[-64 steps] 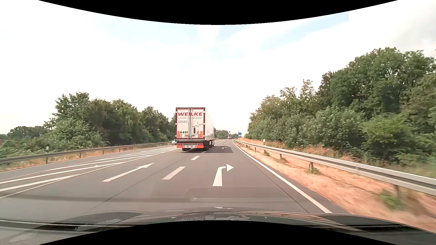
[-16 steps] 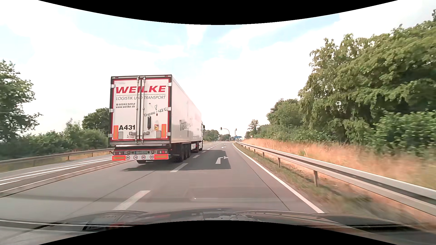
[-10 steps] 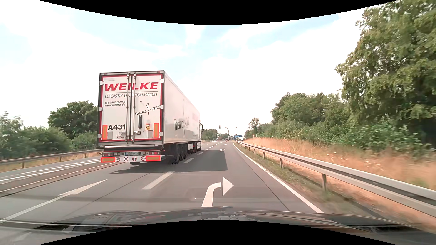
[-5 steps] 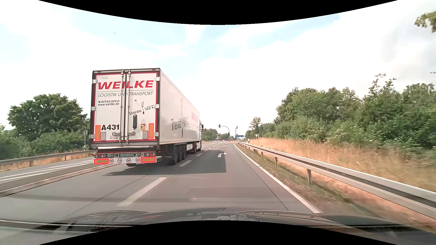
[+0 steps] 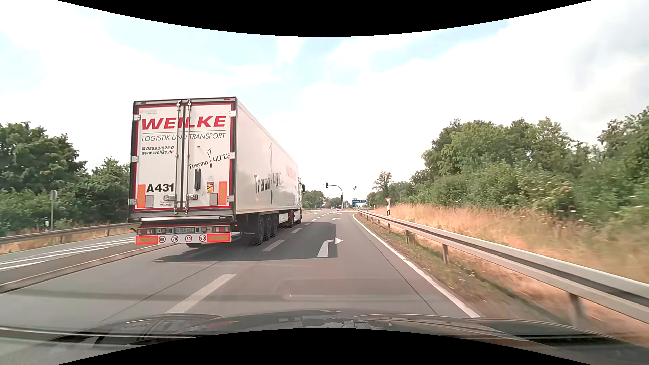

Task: Follow the waypoints while adhering to traffic rules and regulations

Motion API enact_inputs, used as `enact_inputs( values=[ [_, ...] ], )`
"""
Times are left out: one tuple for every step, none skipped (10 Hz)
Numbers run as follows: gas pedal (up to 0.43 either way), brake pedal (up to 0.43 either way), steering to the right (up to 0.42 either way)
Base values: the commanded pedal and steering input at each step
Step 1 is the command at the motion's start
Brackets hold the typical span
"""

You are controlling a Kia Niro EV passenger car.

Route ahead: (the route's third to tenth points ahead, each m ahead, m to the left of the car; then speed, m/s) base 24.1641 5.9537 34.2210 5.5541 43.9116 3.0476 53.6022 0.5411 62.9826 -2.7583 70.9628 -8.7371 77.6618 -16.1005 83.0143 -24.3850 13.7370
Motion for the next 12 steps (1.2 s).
enact_inputs(
  values=[
    [0.098, 0.0, -0.004],
    [0.098, 0.0, -0.004],
    [0.098, 0.0, -0.003],
    [0.098, 0.0, -0.002],
    [0.098, 0.0, -0.002],
    [0.098, 0.0, -0.002],
    [0.098, 0.0, -0.002],
    [0.098, 0.0, -0.002],
    [0.098, 0.0, -0.002],
    [0.098, 0.0, -0.002],
    [0.098, 0.0, -0.001],
    [0.098, 0.0, -0.001]
  ],
)
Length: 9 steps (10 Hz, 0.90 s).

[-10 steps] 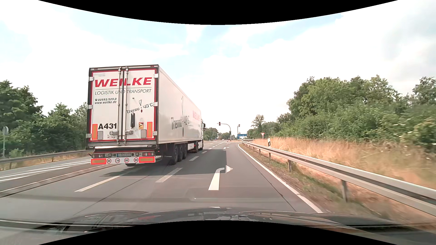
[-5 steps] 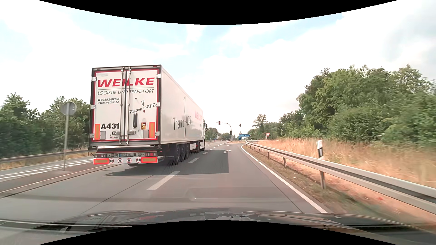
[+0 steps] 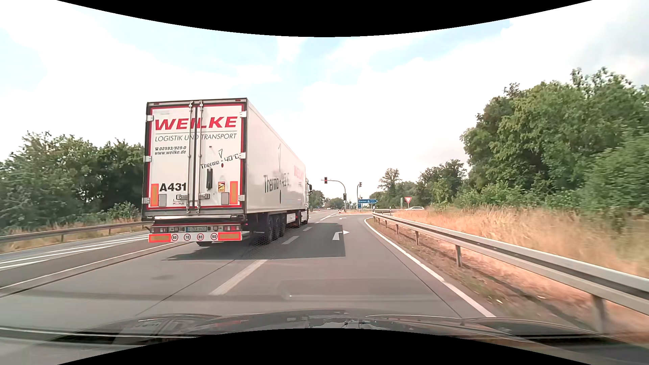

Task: Follow the waypoints while adhering to traffic rules and regulations

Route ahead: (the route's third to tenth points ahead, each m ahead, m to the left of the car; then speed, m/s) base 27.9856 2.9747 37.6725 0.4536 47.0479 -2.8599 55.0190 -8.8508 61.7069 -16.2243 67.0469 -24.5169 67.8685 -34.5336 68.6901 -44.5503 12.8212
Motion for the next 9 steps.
enact_inputs(
  values=[
    [0.098, 0.0, -0.002],
    [0.098, 0.0, -0.002],
    [0.098, 0.0, -0.001],
    [0.098, 0.0, -0.002],
    [0.098, 0.0, -0.002],
    [0.098, 0.0, -0.001],
    [0.098, 0.0, 0.001],
    [0.098, 0.0, 0.005],
    [0.098, 0.0, 0.008]
  ],
)
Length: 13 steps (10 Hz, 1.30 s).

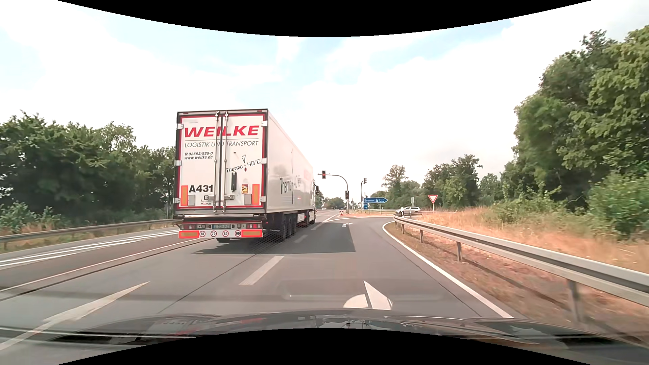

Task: Follow the waypoints while adhering to traffic rules and regulations

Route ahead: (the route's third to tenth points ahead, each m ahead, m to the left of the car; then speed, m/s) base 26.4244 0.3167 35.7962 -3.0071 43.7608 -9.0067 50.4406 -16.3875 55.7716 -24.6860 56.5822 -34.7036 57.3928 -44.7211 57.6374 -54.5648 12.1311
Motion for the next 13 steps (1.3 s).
enact_inputs(
  values=[
    [0.11, 0.0, 0.011],
    [0.11, 0.0, 0.013],
    [0.11, 0.0, 0.015],
    [0.11, 0.0, 0.021],
    [0.11, 0.0, 0.028],
    [0.11, 0.0, 0.032],
    [0.11, 0.0, 0.033],
    [0.11, 0.0, 0.033],
    [0.11, 0.0, 0.033],
    [0.118, 0.0, 0.036],
    [0.118, 0.0, 0.043],
    [0.118, 0.0, 0.052],
    [0.118, 0.0, 0.061]
  ],
)
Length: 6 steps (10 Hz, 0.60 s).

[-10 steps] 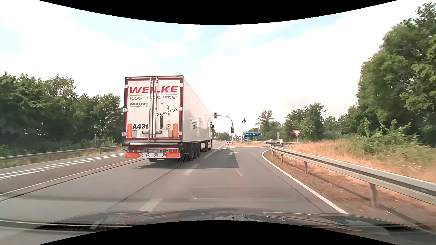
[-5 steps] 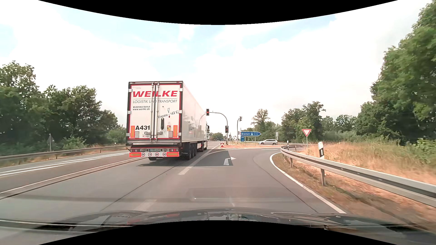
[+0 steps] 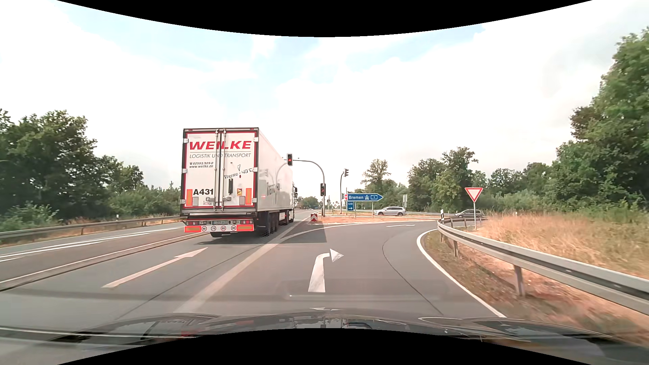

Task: Follow the waypoints while adhering to traffic rules and regulations

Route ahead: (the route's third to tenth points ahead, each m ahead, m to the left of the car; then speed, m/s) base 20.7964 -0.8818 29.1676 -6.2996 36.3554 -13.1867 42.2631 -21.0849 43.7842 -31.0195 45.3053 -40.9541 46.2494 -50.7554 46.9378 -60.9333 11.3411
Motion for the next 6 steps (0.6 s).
enact_inputs(
  values=[
    [0.118, 0.0, 0.071],
    [0.118, 0.0, 0.076],
    [0.118, 0.0, 0.078],
    [0.118, 0.0, 0.077],
    [0.118, 0.0, 0.078],
    [0.118, 0.0, 0.083]
  ],
)
